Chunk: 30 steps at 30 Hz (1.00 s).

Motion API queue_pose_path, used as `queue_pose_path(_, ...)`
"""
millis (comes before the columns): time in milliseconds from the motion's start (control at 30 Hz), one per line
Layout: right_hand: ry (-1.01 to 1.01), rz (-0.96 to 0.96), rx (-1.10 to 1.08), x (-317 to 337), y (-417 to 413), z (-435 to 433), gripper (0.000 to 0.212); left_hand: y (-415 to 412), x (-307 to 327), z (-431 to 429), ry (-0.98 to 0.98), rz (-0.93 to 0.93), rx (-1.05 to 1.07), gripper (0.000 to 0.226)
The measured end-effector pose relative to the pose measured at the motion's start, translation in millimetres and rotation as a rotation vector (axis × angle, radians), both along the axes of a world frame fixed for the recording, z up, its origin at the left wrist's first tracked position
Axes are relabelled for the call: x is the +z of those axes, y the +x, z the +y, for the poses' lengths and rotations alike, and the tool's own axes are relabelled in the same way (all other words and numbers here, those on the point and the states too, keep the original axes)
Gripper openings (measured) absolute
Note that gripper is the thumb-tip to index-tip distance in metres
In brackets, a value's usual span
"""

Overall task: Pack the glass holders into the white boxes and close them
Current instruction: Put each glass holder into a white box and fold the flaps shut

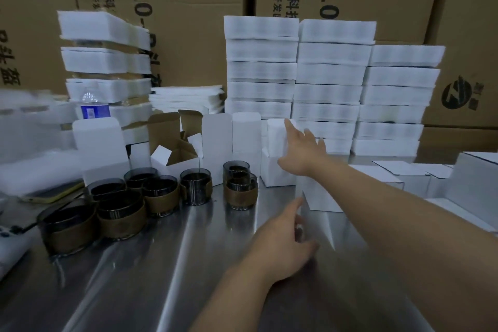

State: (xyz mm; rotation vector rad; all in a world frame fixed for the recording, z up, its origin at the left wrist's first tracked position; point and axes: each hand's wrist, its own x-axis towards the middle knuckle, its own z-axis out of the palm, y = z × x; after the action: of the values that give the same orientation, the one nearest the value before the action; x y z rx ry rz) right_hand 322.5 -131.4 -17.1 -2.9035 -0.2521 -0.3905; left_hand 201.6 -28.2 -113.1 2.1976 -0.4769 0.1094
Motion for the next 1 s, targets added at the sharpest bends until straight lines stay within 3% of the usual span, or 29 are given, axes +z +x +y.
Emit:
queue_pose_path(133, 0.006, -0.044, -0.048, -9.9, 2.6, 5.1, 0.094, 1.9, -1.6, 1.2, 0.004, 0.024, 0.000, 0.078)
queue_pose_path(333, 0.232, -0.033, -0.129, -2.1, 13.6, 17.1, 0.108, 3.0, -3.4, 0.9, -0.018, 0.038, 0.001, 0.076)
queue_pose_path(400, 0.269, -0.040, -0.115, -0.8, 16.5, 18.5, 0.102, 2.7, -4.2, 1.4, -0.020, 0.030, 0.005, 0.077)
queue_pose_path(533, 0.036, -0.082, -0.001, -3.2, 21.5, 23.1, 0.071, 2.2, -5.2, 1.4, -0.022, 0.011, -0.009, 0.075)
queue_pose_path(600, -0.010, -0.011, -0.016, -6.9, 24.4, 29.6, 0.071, 2.5, -4.5, 1.3, -0.035, 0.013, -0.008, 0.074)
queue_pose_path(733, 0.225, 0.079, -0.133, -17.6, 22.2, 35.5, 0.095, 1.8, -4.6, 0.2, -0.035, 0.001, -0.008, 0.074)
queue_pose_path(1000, 0.787, -0.395, 0.101, -5.0, -28.1, 10.5, 0.081, 2.0, -1.1, 2.7, -0.031, 0.038, 0.004, 0.073)
